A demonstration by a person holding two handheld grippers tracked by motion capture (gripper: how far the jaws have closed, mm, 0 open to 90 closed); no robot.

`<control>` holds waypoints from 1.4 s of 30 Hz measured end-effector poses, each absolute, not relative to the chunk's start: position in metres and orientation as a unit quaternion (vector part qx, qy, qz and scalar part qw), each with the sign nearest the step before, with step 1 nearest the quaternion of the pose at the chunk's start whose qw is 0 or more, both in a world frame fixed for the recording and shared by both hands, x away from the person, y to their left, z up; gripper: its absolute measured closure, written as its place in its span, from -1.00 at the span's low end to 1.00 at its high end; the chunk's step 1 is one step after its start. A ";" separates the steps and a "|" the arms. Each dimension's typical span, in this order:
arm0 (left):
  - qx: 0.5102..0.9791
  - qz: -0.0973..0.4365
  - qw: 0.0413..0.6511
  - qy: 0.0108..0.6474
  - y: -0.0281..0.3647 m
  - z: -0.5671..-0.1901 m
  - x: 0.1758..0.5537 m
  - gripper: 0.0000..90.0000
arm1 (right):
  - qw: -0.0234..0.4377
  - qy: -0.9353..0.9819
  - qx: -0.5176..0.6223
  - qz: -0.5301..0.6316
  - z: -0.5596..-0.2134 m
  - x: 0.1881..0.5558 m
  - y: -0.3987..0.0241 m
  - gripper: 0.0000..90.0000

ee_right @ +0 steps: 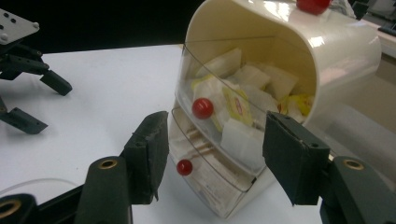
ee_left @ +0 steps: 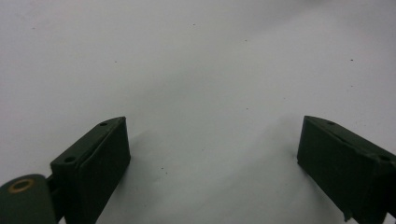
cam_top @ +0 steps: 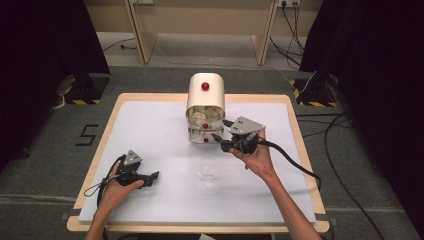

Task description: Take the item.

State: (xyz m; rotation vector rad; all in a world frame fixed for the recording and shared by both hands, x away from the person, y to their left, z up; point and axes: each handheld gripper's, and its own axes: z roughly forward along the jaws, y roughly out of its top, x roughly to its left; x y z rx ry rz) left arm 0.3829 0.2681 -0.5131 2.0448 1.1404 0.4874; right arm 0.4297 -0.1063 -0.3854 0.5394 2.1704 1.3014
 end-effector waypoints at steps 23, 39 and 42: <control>0.795 0.189 0.367 0.444 0.268 -0.513 0.383 -0.81 | 0.301 0.813 0.191 0.461 -0.390 0.460 -0.074 -0.14; 0.795 0.189 0.367 0.444 0.268 -0.513 0.383 -0.81 | 0.297 0.815 0.189 0.459 -0.389 0.452 -0.076 -0.19; 0.795 0.189 0.367 0.444 0.268 -0.513 0.383 -0.81 | 0.291 0.816 0.188 0.462 -0.387 0.450 -0.077 -0.19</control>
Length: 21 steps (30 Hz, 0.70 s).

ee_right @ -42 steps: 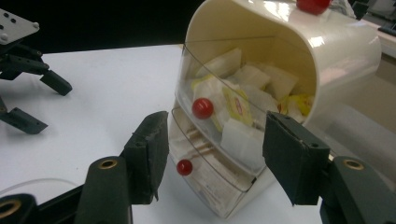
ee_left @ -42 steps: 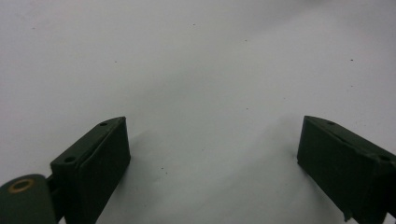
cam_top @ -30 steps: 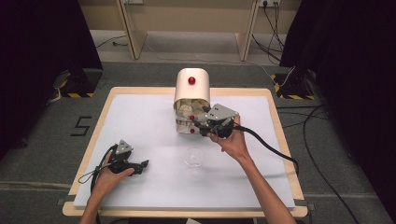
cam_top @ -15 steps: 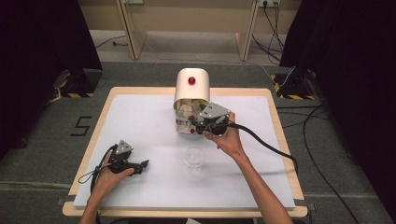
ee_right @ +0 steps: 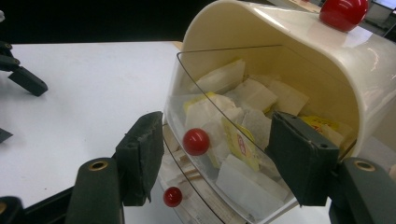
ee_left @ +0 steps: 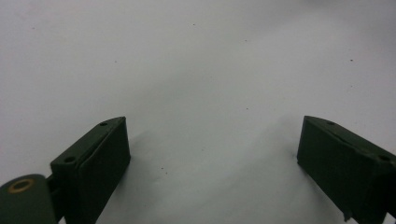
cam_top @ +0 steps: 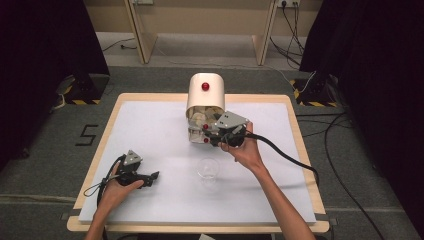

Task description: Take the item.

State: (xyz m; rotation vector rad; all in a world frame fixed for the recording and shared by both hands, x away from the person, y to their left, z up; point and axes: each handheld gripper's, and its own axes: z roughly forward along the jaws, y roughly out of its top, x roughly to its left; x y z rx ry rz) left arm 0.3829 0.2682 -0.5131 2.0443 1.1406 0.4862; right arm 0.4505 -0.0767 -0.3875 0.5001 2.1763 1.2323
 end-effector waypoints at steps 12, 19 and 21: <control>0.795 0.189 0.367 0.444 0.268 -0.513 0.383 -0.81 | 0.278 0.828 0.176 0.453 -0.385 0.441 -0.080 -0.18; 0.795 0.189 0.367 0.444 0.268 -0.513 0.383 -0.81 | 0.274 0.835 0.165 0.447 -0.385 0.431 -0.081 -0.17; 0.796 0.189 0.367 0.444 0.268 -0.513 0.383 -0.81 | 0.275 0.836 0.163 0.446 -0.385 0.430 -0.081 -0.17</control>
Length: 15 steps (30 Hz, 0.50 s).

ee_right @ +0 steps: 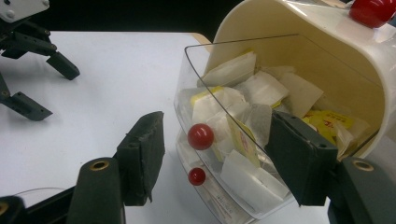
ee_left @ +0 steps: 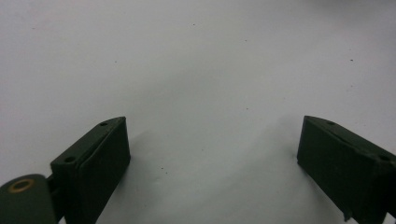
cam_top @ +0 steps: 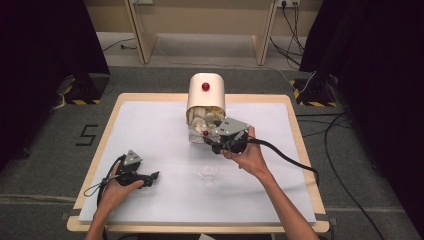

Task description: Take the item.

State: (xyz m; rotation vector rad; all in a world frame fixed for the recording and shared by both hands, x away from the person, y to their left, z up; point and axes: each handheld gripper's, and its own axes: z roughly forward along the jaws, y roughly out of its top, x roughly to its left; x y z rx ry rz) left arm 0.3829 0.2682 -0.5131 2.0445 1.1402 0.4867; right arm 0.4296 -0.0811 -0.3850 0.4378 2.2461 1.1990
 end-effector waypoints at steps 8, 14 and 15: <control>0.795 0.189 0.367 0.444 0.268 -0.513 0.383 -0.81 | 0.271 0.841 0.155 0.441 -0.385 0.421 -0.083 -0.14; 0.796 0.189 0.367 0.444 0.268 -0.513 0.383 -0.81 | 0.261 0.845 0.156 0.440 -0.384 0.416 -0.084 -0.13; 0.796 0.189 0.366 0.444 0.268 -0.513 0.383 -0.81 | 0.260 0.845 0.156 0.440 -0.384 0.415 -0.084 -0.12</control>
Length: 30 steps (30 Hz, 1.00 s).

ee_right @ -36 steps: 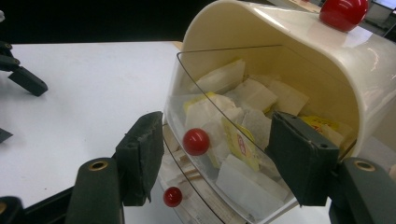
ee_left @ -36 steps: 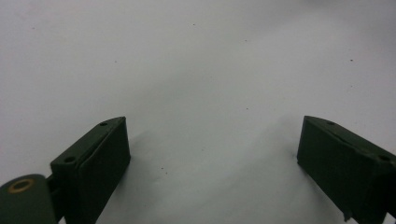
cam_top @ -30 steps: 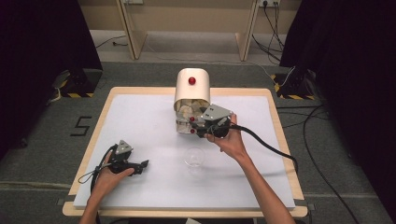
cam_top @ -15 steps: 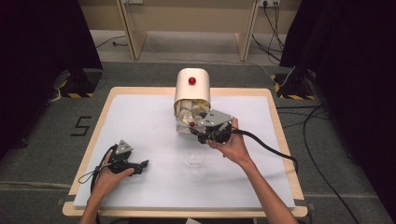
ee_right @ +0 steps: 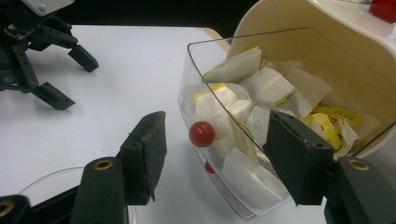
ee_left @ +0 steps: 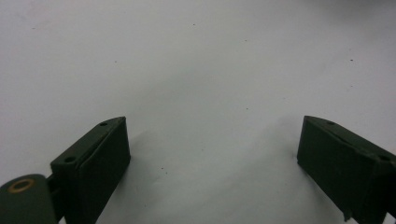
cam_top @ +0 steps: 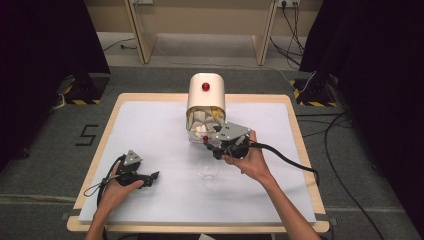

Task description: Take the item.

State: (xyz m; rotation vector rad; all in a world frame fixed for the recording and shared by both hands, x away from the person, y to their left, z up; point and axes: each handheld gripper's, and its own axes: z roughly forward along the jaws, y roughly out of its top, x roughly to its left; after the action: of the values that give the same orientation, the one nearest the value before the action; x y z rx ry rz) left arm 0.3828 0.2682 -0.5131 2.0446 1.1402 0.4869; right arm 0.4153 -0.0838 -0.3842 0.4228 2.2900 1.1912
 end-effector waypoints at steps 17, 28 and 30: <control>0.795 0.190 0.366 0.444 0.268 -0.513 0.383 -0.81 | 0.243 0.852 0.158 0.435 -0.383 0.407 -0.086 -0.05; 0.796 0.190 0.366 0.444 0.268 -0.513 0.383 -0.81 | 0.234 0.857 0.157 0.431 -0.383 0.402 -0.087 -0.02; 0.795 0.190 0.366 0.444 0.268 -0.513 0.383 -0.81 | 0.232 0.858 0.158 0.430 -0.383 0.401 -0.087 -0.02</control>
State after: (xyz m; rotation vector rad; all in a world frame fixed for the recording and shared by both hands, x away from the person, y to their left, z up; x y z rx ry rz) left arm 0.3828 0.2681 -0.5131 2.0443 1.1413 0.4874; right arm 0.4010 -0.0869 -0.3828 0.4344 2.3572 1.1824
